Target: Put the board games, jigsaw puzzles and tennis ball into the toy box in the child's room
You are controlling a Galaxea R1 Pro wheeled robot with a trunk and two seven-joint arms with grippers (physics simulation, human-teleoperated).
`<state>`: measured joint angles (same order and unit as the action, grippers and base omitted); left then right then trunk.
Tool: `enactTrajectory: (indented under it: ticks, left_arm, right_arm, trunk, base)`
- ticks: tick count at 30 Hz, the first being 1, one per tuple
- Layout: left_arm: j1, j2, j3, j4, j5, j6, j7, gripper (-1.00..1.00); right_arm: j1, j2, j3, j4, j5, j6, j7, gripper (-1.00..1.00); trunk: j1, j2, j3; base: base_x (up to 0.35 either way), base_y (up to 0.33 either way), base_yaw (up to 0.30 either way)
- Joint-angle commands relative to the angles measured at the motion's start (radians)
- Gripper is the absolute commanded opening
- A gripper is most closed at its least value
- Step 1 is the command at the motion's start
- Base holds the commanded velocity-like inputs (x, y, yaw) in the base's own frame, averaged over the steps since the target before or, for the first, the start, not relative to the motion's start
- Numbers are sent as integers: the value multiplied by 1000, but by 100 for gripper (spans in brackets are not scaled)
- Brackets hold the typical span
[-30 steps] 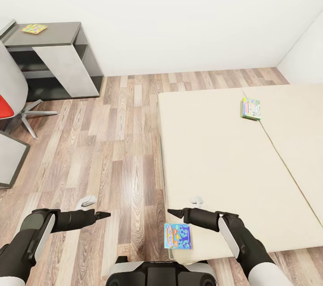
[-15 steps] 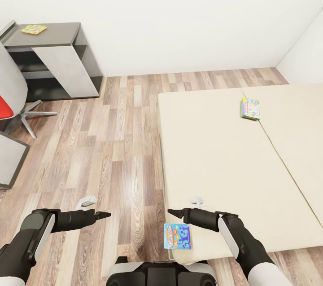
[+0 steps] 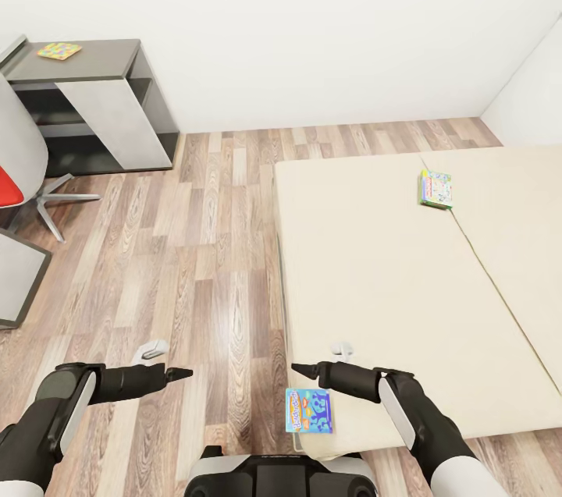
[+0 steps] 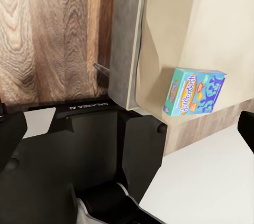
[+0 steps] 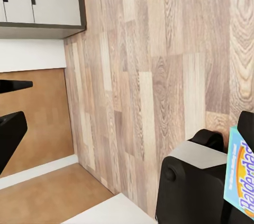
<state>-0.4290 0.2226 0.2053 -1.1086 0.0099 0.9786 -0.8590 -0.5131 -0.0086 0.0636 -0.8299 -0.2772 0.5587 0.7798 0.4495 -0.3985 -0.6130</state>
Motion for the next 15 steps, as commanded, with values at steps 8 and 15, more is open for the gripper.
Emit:
enactTrajectory:
  ticks: [8, 15]
  left_arm:
    - [0, 0, 2, 0, 1, 8, -5, 100]
    - [0, 0, 2, 0, 1, 8, -7, 100]
  right_arm:
    - [0, 0, 2, 5, -8, 7, -2, 100]
    - [0, 3, 2, 6, -8, 7, -2, 100]
  trunk:
    - [1, -2, -1]
    - [1, -2, -1]
  base:
    - [0, 0, 0]
    - [0, 45, 0]
